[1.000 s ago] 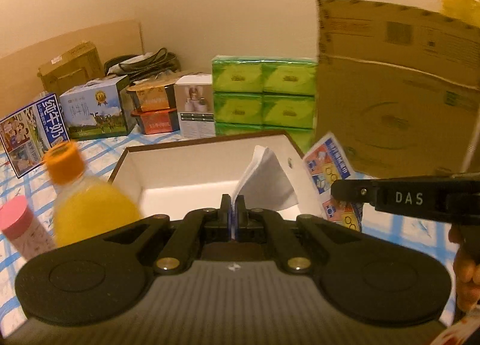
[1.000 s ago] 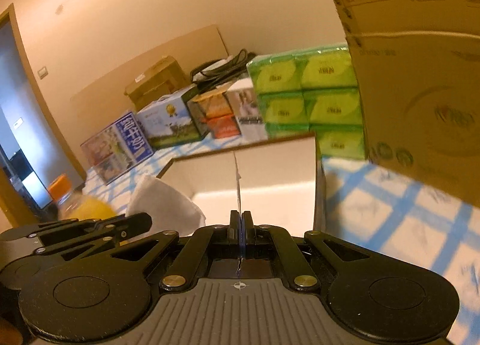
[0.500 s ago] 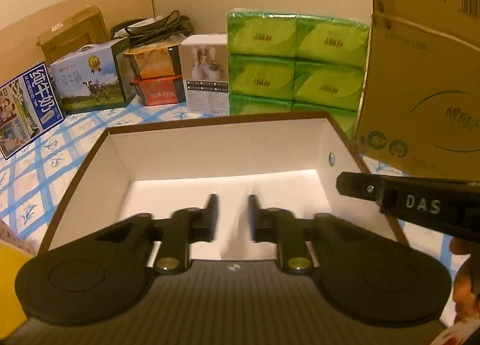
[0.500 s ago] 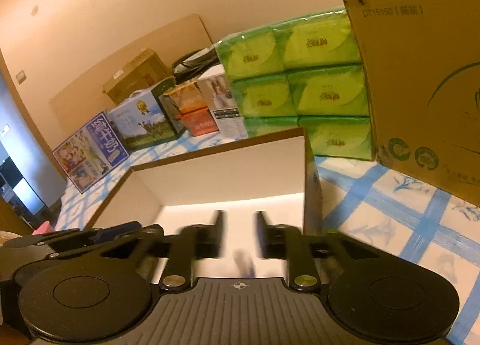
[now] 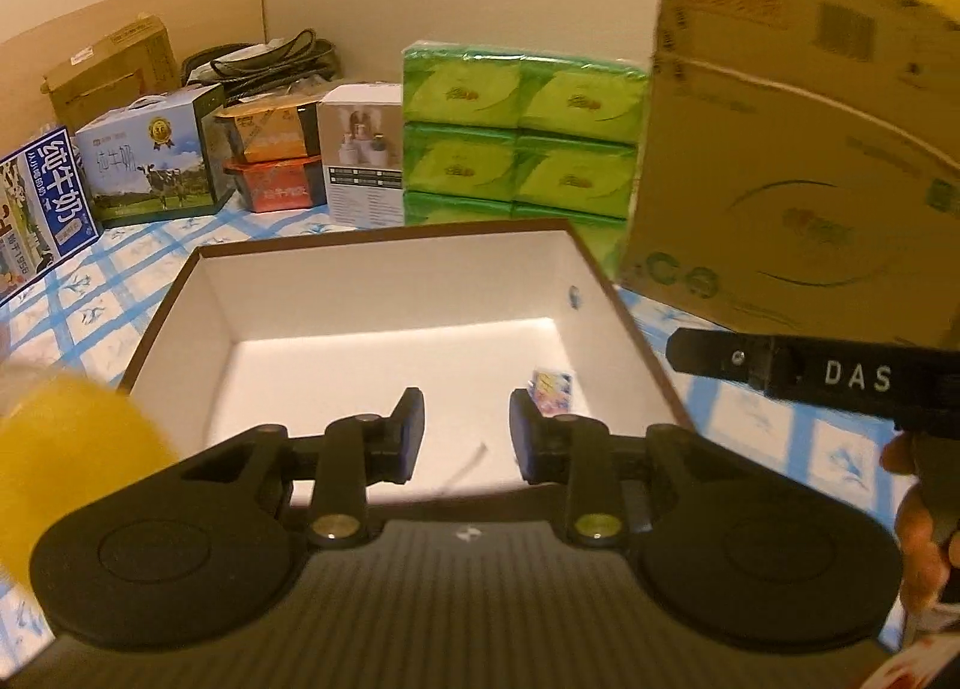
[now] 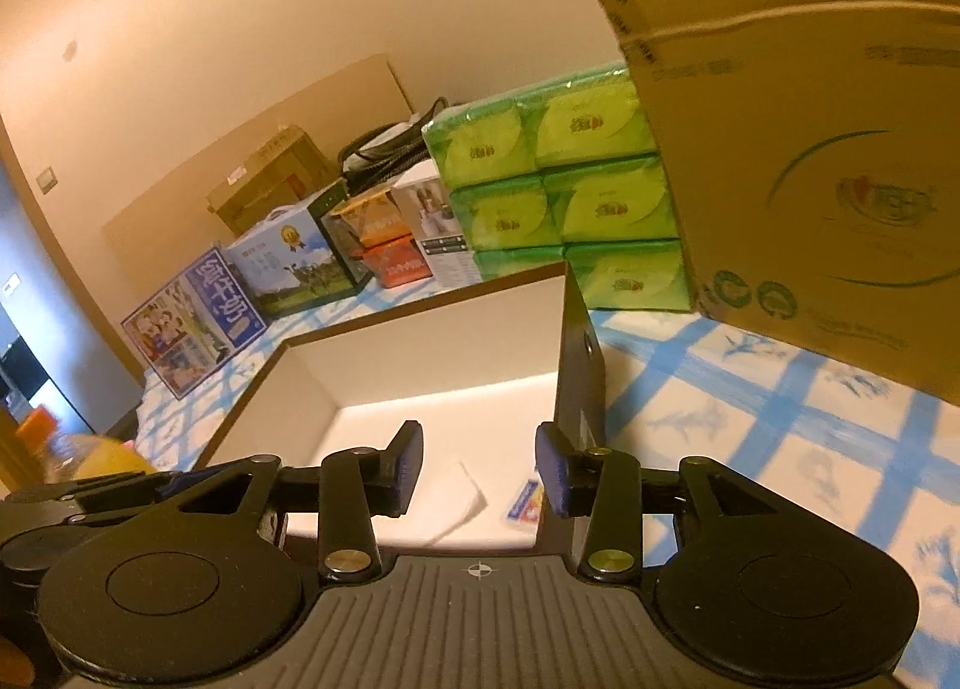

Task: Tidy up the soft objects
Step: 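Move both open tools back over the towel pile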

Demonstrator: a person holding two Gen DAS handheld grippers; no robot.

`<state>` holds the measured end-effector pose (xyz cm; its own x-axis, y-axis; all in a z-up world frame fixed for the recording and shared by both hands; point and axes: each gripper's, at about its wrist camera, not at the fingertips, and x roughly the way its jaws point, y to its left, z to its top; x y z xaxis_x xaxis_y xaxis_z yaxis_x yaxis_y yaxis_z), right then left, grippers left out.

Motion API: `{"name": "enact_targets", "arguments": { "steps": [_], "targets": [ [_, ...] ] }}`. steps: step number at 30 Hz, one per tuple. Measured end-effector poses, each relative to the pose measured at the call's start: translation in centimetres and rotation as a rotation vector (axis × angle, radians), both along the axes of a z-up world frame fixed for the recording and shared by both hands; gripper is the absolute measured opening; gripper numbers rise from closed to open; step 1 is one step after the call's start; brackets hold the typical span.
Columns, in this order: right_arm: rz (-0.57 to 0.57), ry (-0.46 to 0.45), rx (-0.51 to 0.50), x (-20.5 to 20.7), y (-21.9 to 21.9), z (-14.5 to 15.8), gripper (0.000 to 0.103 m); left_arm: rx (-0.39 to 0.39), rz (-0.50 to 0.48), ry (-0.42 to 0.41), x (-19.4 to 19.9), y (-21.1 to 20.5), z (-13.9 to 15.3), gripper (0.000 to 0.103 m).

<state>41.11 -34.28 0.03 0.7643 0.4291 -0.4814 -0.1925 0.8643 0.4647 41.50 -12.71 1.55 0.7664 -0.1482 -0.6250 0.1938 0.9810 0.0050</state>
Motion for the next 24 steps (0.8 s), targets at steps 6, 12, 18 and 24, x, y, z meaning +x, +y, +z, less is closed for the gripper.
{"name": "enact_targets", "arguments": {
  "steps": [6, 12, 18, 24],
  "targets": [
    [-0.013, -0.007, 0.030, -6.1, -0.5, 1.8, 0.044, -0.037, -0.034, -0.002, -6.1, 1.7, 2.0, 0.029],
    [-0.034, 0.012, 0.020, -11.7, -0.1, 2.6, 0.045, -0.034, -0.045, -0.029, -12.4, 4.4, 3.7, 0.032],
    [-0.052, 0.019, 0.038, -16.5, 0.2, 3.2, 0.045, -0.050, -0.016, -0.039, -17.0, 7.3, 5.3, 0.034],
    [-0.046, 0.042, 0.028, -20.4, 1.1, 3.1, 0.049, -0.069, 0.036, -0.027, -21.1, 10.2, 5.9, 0.034]
  ]
}}
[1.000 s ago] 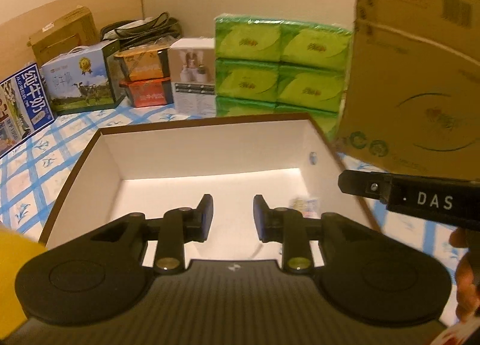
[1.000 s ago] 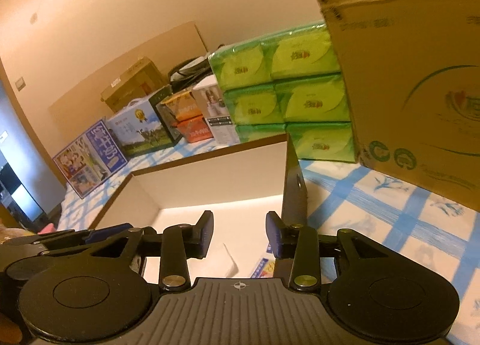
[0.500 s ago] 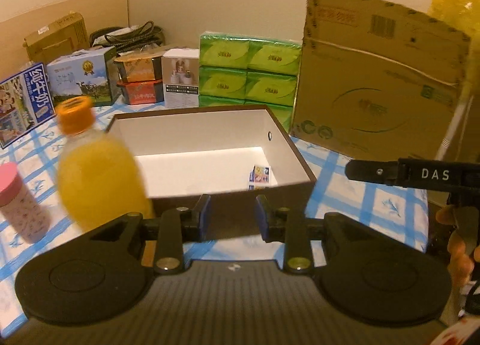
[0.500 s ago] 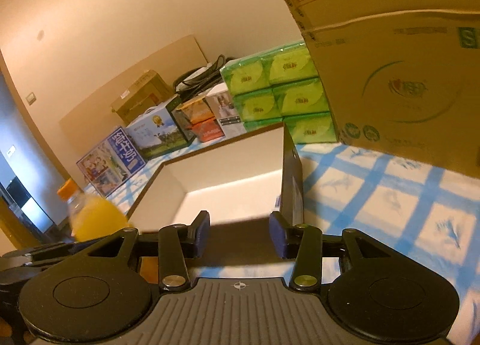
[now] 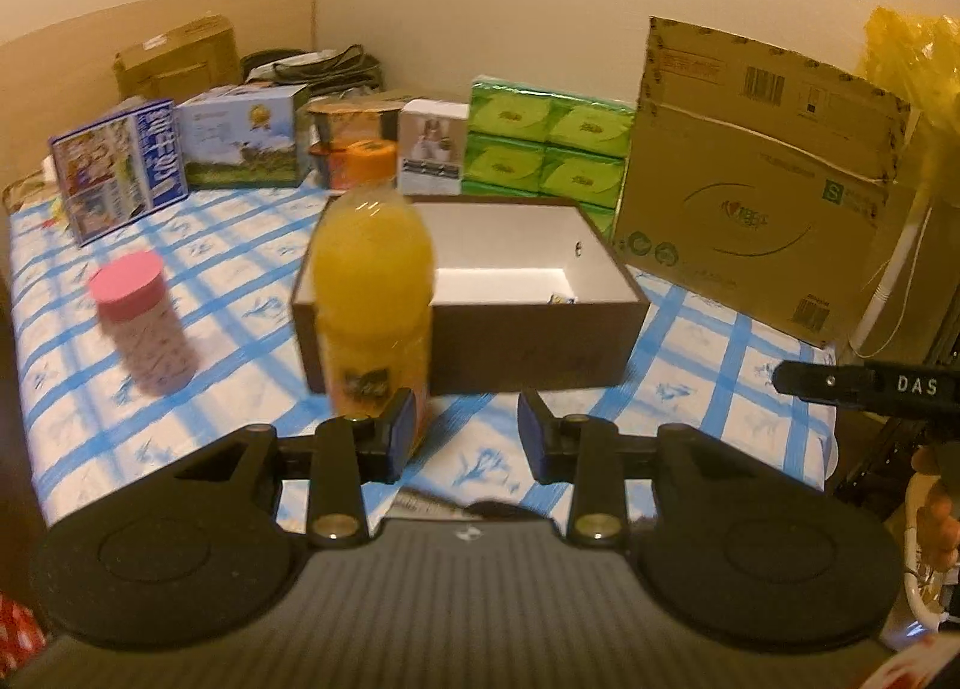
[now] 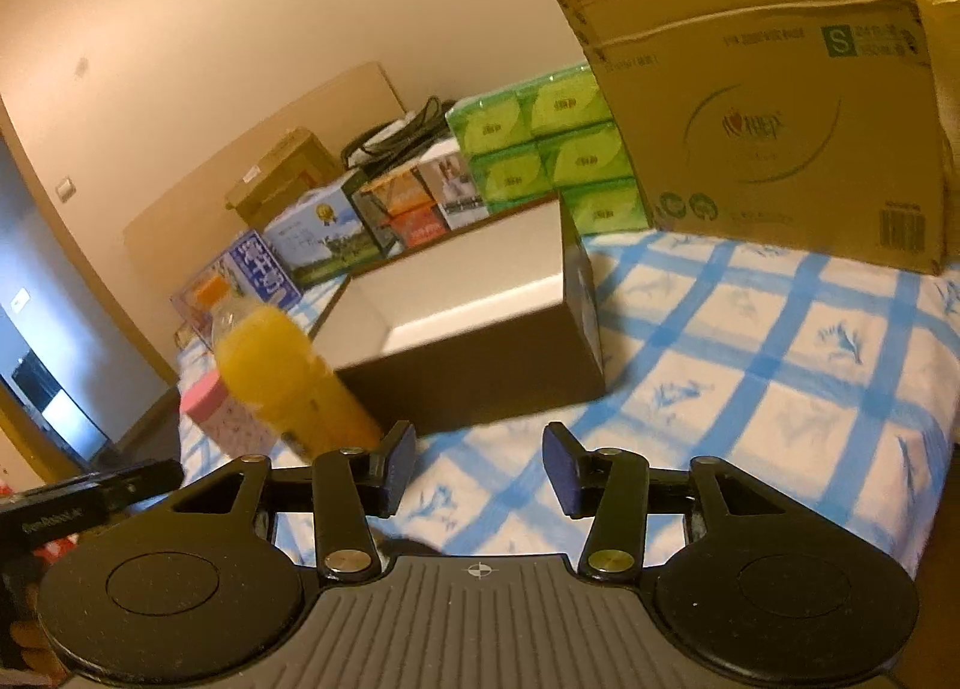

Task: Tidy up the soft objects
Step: 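Move both open tools back over the towel pile, then close the left tool on the pink strip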

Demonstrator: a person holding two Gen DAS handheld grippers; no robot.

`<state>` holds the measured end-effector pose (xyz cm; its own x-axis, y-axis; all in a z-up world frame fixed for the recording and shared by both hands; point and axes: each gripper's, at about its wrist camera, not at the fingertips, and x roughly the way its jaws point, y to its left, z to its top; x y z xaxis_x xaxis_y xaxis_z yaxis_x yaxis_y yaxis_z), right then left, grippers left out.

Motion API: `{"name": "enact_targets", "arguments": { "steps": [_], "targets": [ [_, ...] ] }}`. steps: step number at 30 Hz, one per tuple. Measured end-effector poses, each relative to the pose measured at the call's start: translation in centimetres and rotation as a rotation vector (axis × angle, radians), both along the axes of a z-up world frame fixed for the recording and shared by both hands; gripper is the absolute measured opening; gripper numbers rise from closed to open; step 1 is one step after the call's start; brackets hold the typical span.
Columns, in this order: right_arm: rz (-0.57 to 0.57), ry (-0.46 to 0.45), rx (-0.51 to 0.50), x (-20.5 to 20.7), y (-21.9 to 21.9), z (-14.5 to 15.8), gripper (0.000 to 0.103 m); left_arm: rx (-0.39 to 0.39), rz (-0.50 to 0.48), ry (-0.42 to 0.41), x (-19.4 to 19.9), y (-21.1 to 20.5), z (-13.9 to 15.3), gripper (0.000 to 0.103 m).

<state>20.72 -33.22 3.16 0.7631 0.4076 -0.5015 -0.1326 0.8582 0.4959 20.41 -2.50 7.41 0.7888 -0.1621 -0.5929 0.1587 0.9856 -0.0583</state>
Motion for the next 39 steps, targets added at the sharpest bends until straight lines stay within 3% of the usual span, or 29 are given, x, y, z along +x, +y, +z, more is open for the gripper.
{"name": "enact_targets", "arguments": {
  "steps": [11, 23, 39],
  "targets": [
    [0.084, 0.067, -0.074, -5.3, 2.9, -2.8, 0.054, 0.031, 0.042, 0.078, -5.4, 3.0, -2.2, 0.034],
    [0.140, 0.135, -0.185, -9.4, 5.2, -6.3, 0.054, 0.028, -0.034, 0.255, -8.2, 0.6, -7.3, 0.034],
    [0.127, 0.131, -0.201, -10.7, 5.6, -7.0, 0.054, 0.041, -0.070, 0.320, -9.1, -0.5, -9.6, 0.034]
  ]
}}
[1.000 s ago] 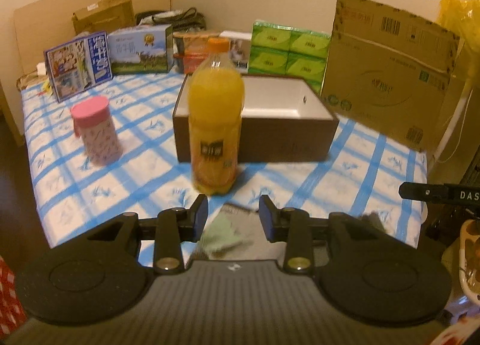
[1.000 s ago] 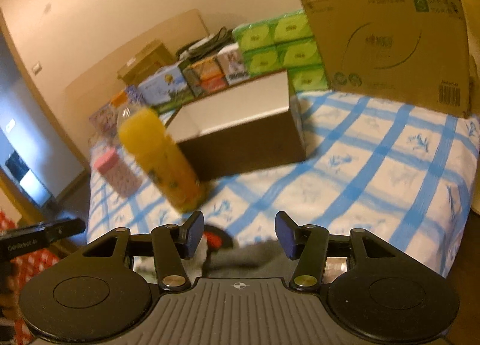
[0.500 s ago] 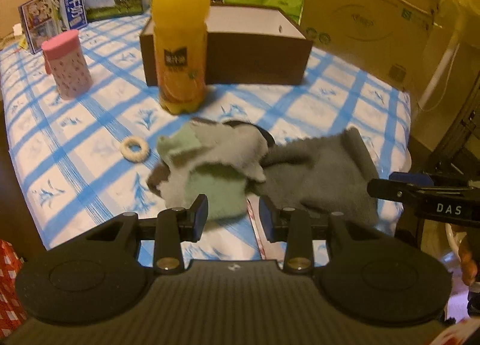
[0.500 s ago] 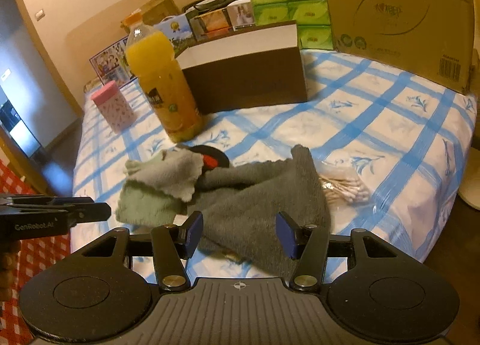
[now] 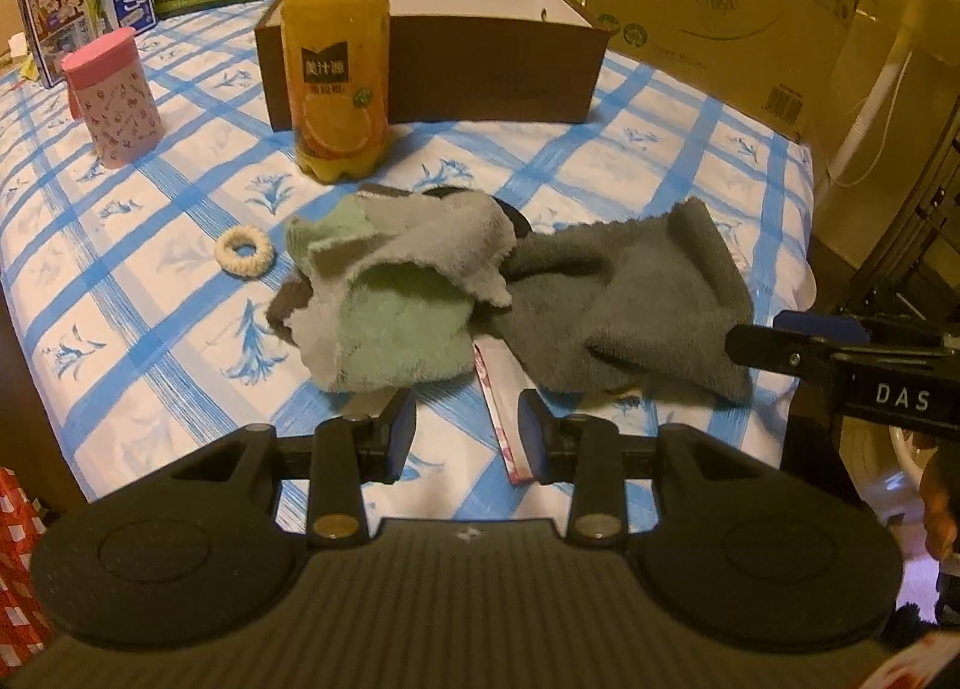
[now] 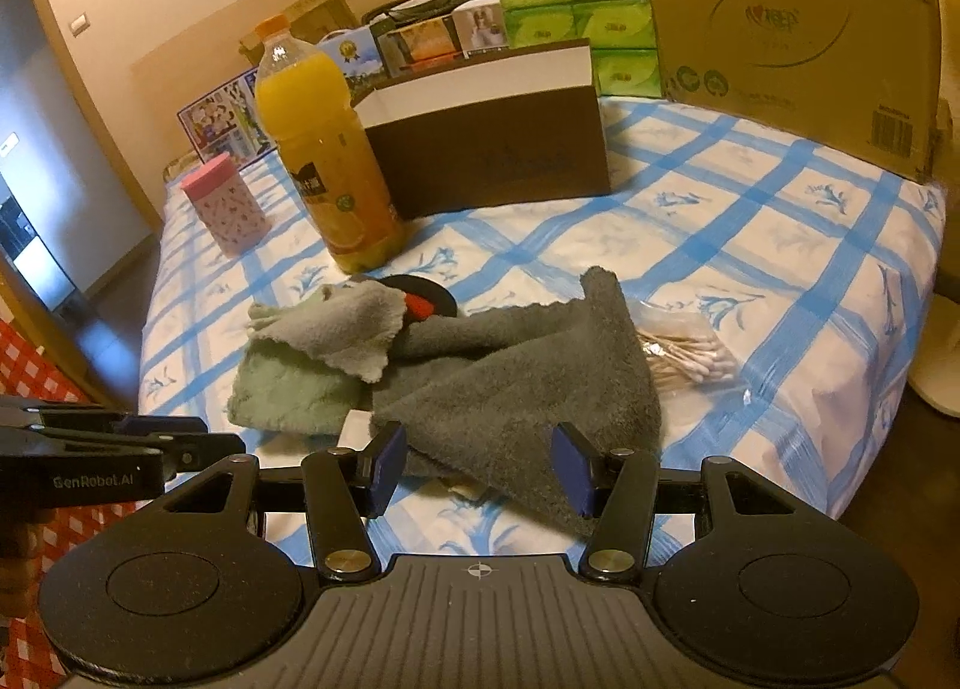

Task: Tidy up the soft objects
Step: 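Close the left tool on the pink strip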

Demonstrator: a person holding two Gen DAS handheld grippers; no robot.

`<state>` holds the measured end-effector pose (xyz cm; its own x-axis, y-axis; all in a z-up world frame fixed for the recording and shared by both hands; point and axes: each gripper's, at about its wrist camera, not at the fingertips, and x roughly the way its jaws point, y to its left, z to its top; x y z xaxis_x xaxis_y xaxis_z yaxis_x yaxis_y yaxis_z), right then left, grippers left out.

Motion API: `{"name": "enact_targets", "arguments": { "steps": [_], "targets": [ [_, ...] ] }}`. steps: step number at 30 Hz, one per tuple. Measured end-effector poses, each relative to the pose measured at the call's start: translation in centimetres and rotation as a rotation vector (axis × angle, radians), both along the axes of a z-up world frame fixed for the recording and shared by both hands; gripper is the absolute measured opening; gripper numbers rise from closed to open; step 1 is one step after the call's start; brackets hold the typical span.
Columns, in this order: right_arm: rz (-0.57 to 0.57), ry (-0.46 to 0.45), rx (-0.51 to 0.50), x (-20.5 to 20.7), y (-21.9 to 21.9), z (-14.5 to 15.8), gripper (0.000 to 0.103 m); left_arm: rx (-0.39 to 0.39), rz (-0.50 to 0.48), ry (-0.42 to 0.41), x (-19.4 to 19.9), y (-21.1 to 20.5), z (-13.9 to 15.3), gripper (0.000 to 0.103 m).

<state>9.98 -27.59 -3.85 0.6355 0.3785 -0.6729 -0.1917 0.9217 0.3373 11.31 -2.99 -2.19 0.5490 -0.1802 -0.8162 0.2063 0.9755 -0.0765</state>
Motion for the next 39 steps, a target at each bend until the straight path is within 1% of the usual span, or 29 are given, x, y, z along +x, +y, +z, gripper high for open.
{"name": "enact_targets", "arguments": {
  "steps": [8, 11, 15, 21, 26, 32, 37, 39],
  "targets": [
    [-0.012, 0.027, -0.037, 0.1, 0.1, -1.1, 0.054, 0.006, -0.014, 0.044, -0.3, -0.6, -1.7, 0.034],
    [-0.039, 0.030, -0.054, 0.6, -0.3, -1.5, 0.054, 0.010, -0.014, 0.054, -0.2, -0.7, -2.1, 0.034],
    [-0.084, 0.040, -0.053, 1.7, -1.3, -2.2, 0.055, 0.013, -0.009, 0.060, 0.2, -0.8, -2.7, 0.034],
    [-0.136, 0.070, -0.031, 2.7, -2.6, -3.3, 0.055, -0.011, -0.021, 0.084, 0.8, -1.4, -3.6, 0.037],
    [-0.150, 0.086, -0.026, 2.6, -3.0, -3.8, 0.056, -0.045, -0.029, 0.129, 1.8, -2.5, -5.3, 0.037],
    [-0.154, 0.088, -0.025, 2.7, -3.2, -3.9, 0.056, -0.019, -0.015, 0.147, 3.2, -3.7, -7.1, 0.037],
    [-0.154, 0.090, -0.024, 2.8, -3.3, -3.9, 0.056, 0.011, -0.010, 0.150, 4.1, -4.3, -7.9, 0.036],
    [-0.153, 0.090, -0.022, 2.9, -3.3, -4.0, 0.056, 0.014, -0.013, 0.143, 4.3, -4.5, -8.0, 0.034]
  ]
}}
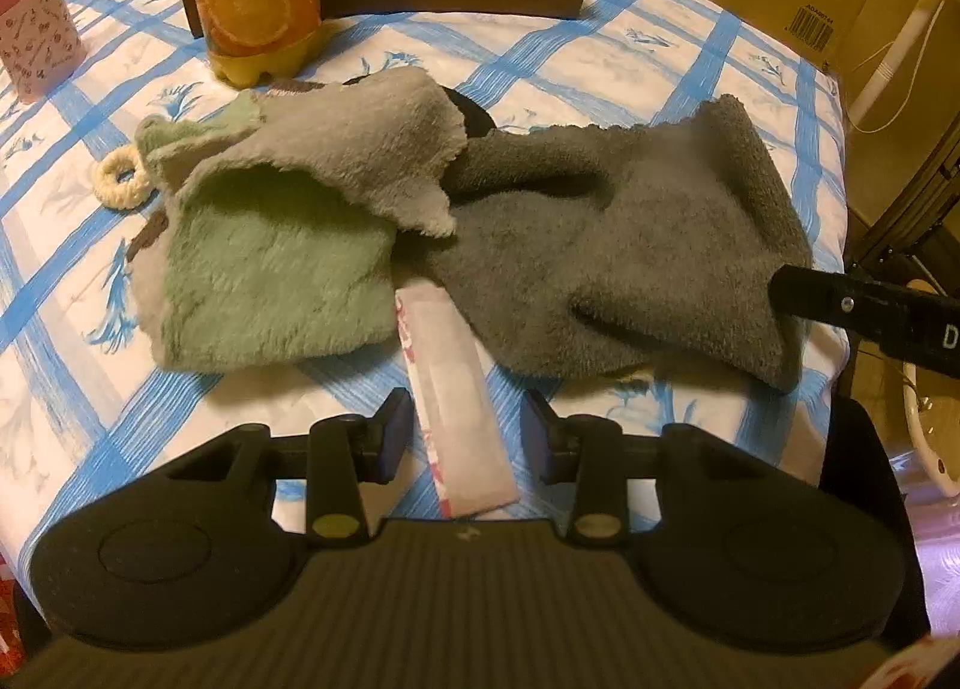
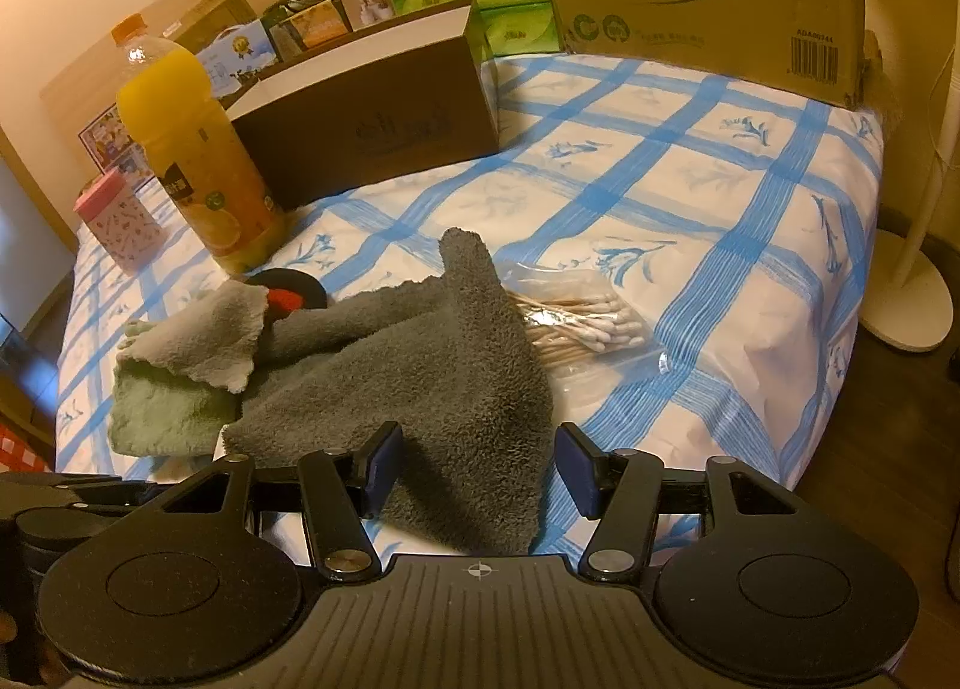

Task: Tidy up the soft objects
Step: 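Close the left tool on the pink strip, then grasp the dark grey towel with the right tool and lift it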

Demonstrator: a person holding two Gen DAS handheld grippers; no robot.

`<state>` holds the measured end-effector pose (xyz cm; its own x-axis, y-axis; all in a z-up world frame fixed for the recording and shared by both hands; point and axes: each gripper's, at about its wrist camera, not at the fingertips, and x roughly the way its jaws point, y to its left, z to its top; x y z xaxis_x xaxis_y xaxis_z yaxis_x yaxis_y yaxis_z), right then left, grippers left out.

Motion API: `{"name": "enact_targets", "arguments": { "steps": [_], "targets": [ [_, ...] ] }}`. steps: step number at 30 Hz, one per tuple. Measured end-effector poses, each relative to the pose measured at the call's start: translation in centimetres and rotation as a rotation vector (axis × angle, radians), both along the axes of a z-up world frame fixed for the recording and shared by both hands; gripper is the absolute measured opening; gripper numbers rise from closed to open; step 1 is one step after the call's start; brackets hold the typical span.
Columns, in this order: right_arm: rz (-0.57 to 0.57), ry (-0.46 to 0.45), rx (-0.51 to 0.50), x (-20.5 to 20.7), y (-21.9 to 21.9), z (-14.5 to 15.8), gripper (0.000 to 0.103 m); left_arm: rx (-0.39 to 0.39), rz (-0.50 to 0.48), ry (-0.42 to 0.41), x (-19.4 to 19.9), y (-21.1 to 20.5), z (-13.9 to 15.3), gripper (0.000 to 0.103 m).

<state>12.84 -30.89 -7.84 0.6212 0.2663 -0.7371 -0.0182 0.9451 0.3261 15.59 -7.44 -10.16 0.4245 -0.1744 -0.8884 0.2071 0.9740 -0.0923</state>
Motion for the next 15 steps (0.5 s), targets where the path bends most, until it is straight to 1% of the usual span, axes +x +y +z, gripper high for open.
{"name": "enact_targets", "arguments": {
  "steps": [2, 4, 6, 8, 11, 13, 15],
  "targets": [
    [0.002, 0.001, 0.000, 0.1, 0.1, -0.1, 0.057, 0.000, -0.002, -0.003, 0.2, -0.1, -0.1, 0.028],
    [0.003, -0.002, 0.002, 0.2, 0.1, -0.1, 0.057, 0.006, -0.005, -0.012, 0.2, -0.2, -0.1, 0.027],
    [0.003, -0.003, 0.002, 0.3, 0.2, -0.2, 0.057, 0.004, -0.011, -0.018, 0.2, -0.1, -0.1, 0.023],
    [0.003, -0.002, 0.004, 0.4, 0.3, -0.2, 0.057, 0.000, -0.014, -0.025, 0.0, 0.2, -0.1, 0.016],
    [0.004, -0.004, 0.010, 0.7, 0.3, -0.3, 0.058, -0.011, -0.016, -0.029, -0.4, 0.7, 0.2, 0.011],
    [0.004, -0.003, 0.018, 1.0, 0.3, -0.4, 0.058, -0.015, -0.013, -0.038, -0.7, 1.2, 0.6, 0.004],
    [0.007, -0.003, 0.036, 1.2, 0.3, -0.4, 0.059, -0.020, -0.008, -0.049, -1.0, 1.6, 1.2, 0.003]
  ]
}}
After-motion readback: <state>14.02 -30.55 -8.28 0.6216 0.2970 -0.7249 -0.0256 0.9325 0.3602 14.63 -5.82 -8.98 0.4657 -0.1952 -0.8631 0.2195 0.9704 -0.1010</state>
